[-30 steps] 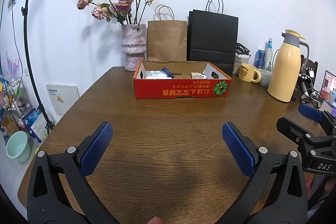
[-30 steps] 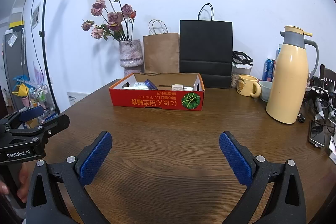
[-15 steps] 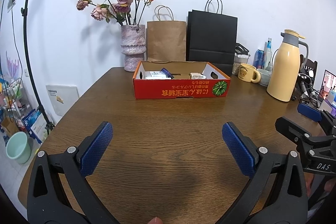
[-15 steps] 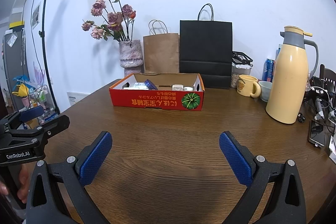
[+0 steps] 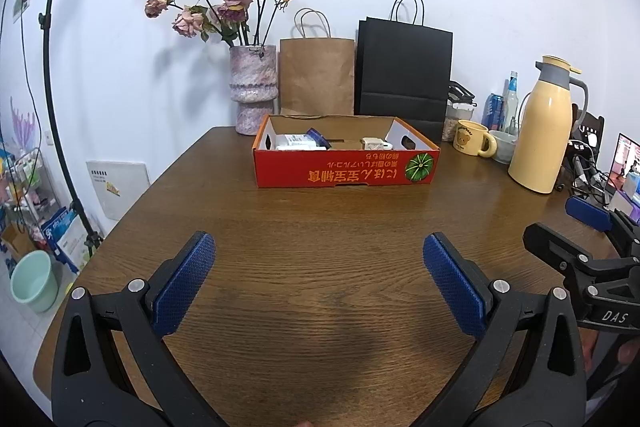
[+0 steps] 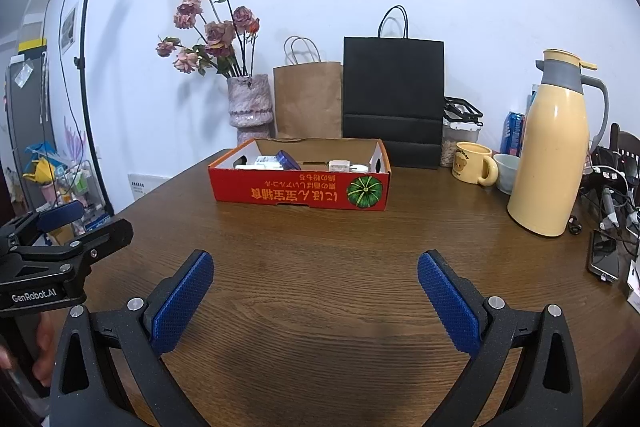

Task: Organize rigid objects

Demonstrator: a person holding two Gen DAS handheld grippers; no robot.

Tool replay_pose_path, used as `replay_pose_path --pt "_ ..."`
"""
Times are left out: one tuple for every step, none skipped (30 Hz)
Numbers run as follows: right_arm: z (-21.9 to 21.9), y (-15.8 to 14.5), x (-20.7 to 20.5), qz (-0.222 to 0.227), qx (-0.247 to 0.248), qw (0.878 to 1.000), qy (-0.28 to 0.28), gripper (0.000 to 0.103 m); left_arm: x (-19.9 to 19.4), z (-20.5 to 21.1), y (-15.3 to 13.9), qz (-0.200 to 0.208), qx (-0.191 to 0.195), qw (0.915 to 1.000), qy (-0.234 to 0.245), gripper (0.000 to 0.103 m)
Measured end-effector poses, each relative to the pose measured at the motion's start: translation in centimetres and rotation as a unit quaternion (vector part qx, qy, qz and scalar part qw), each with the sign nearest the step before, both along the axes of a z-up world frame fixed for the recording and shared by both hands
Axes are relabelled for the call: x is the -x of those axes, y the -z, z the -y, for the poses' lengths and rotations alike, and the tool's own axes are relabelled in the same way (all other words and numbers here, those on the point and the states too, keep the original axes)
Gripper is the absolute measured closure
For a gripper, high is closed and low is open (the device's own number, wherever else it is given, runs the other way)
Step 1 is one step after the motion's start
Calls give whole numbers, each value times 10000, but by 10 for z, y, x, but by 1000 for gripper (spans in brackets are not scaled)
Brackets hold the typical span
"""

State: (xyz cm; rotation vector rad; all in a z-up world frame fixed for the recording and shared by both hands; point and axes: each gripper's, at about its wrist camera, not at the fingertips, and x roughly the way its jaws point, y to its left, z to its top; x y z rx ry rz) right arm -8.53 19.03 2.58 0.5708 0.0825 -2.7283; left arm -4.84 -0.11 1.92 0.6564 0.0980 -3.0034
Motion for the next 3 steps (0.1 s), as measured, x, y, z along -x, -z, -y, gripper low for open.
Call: replay_pose_path --pt "0 0 1 10 -2 10000 2 0 0 0 0 -10 1 10000 -15 0" --pt "1 0 1 23 -5 10000 4 0 1 1 0 -16 -3 10000 -20 0" --pt "2 0 3 38 -5 10000 4 0 2 1 0 1 -8 10000 -5 0"
